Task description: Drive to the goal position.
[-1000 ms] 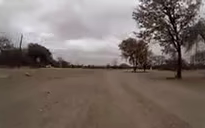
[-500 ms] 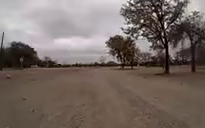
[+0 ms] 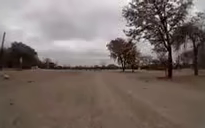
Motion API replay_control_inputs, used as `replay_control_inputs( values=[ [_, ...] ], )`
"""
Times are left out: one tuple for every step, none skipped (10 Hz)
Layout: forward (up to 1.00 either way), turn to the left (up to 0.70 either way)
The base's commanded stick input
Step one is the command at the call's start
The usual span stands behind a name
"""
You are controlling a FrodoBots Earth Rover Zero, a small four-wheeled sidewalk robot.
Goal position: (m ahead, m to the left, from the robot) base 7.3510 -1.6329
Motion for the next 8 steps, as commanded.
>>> replay_control_inputs(
  values=[
    [0.70, -0.01],
    [0.70, 0.15],
    [0.70, 0.32],
    [0.70, 0.34],
    [0.70, 0.06],
    [0.70, -0.01],
    [0.70, -0.01],
    [0.70, -0.01]
  ],
)
